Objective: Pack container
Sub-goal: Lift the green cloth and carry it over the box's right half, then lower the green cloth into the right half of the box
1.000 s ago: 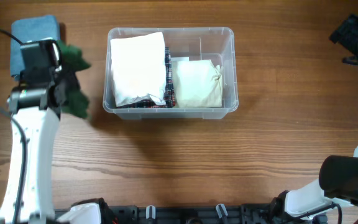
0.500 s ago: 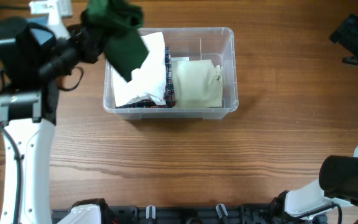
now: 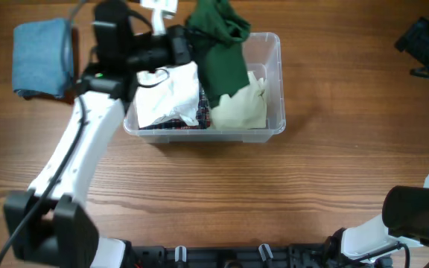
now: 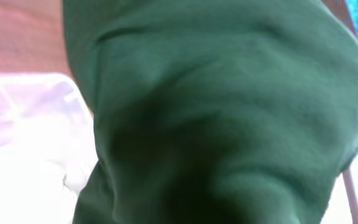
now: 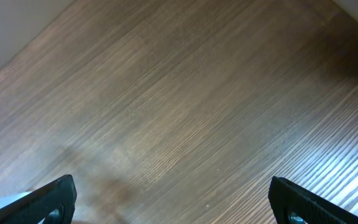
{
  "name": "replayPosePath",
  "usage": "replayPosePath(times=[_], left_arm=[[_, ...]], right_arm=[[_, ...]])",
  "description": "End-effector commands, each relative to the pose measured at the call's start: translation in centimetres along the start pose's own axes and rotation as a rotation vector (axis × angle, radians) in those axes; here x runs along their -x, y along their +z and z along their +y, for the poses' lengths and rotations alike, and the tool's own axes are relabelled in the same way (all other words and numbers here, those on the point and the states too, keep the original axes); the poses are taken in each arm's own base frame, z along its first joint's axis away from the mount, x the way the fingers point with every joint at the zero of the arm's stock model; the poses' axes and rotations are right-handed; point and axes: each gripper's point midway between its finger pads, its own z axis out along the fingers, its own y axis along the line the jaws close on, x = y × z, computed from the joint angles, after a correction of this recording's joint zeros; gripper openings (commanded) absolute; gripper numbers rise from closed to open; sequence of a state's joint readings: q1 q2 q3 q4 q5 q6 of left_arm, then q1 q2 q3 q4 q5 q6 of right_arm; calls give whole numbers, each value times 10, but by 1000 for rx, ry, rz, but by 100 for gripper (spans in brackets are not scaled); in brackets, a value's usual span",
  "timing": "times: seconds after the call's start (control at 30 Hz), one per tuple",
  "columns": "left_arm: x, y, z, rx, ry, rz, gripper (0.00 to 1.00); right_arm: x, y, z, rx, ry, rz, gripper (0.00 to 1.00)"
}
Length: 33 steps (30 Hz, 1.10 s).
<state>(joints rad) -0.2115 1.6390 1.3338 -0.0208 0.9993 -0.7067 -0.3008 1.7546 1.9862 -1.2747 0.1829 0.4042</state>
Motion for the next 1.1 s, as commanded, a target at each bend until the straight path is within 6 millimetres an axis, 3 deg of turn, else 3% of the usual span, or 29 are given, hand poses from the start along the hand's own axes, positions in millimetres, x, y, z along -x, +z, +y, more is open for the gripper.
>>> replayPosePath(times=[0.0,0.3,0.67,1.07], left_arm=[[-12,25,5,-43,-36,70,4],[-40,68,43,-43,-92,153,4],[-49,82,39,-59,-70,171,4],[-68,99,74,-26,-134,218,4]], right_arm=[[-1,4,3,6,13,10,100],[-1,4,3,6,13,10,100],[-1,4,3,6,12,10,100],[-1,4,3,6,12,10,100]])
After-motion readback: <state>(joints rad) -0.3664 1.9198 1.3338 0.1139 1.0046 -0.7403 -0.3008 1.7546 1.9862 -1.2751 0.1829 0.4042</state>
